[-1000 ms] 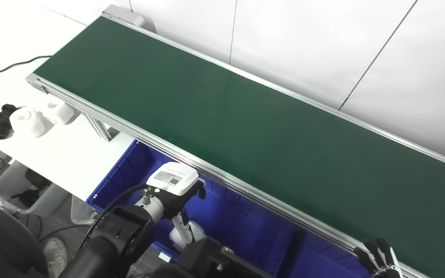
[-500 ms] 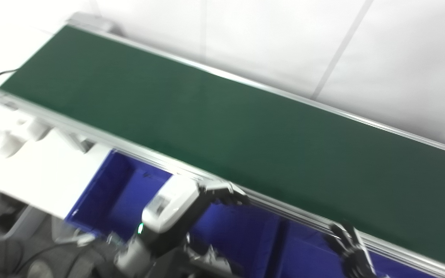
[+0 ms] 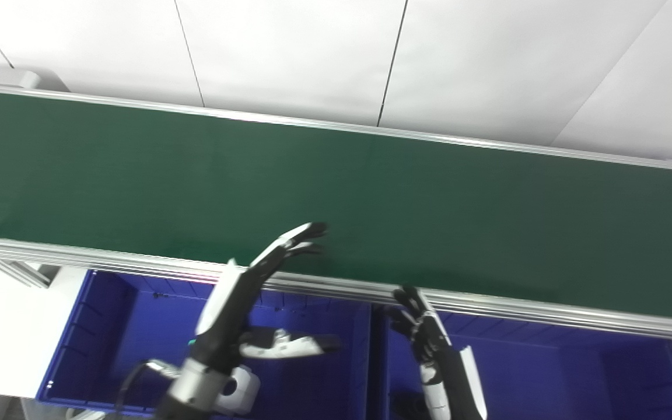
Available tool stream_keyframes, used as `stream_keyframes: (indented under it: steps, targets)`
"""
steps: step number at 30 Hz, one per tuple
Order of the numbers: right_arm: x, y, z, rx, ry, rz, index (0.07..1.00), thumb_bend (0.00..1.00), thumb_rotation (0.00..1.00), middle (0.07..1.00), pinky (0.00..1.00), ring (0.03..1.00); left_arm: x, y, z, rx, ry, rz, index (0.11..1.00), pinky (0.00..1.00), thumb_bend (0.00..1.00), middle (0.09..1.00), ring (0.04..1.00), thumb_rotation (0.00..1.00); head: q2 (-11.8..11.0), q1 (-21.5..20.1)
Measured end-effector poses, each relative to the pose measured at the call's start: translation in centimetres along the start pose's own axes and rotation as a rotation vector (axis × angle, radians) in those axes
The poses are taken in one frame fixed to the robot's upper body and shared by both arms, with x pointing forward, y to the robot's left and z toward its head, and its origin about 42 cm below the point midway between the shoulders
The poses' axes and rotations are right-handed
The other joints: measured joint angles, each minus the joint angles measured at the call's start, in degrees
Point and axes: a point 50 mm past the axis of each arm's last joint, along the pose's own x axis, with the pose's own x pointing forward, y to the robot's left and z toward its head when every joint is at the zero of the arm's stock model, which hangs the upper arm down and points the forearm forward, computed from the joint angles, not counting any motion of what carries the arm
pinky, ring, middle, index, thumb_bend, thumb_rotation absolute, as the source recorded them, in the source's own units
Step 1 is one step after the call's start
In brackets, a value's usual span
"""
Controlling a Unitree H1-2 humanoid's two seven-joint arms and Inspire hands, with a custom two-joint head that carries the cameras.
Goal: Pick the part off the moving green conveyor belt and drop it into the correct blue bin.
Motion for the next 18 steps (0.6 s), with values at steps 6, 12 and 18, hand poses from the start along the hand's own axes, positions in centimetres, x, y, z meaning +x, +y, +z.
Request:
stream_keyframes:
  steps: [6, 12, 18]
  targets:
    - [0.05, 0.00, 0.15, -0.019, -0.003, -0.022, 0.950, 0.87, 1.00, 0.926, 0.90, 0.869, 0.25, -0.33, -0.06, -0.020, 0.051, -0.080, 0.919, 0.85, 0.70, 0.900, 0.895, 0.46, 1.58, -1.40]
    - [0.13, 0.11, 0.21, -0.019, 0.000, -0.021, 0.953, 0.86, 1.00, 0.935, 0.90, 0.882, 0.37, -0.04, 0.28, -0.017, 0.095, -0.114, 0.968, 0.87, 0.72, 0.911, 0.903, 0.47, 1.93, -1.40]
    - [0.24, 0.14, 0.50, -0.077, -0.016, -0.021, 0.943, 0.83, 1.00, 0.928, 0.86, 0.867, 0.26, 0.22, 0.63, -0.029, 0.114, -0.156, 0.968, 0.89, 0.73, 0.907, 0.906, 0.48, 2.72, -0.53]
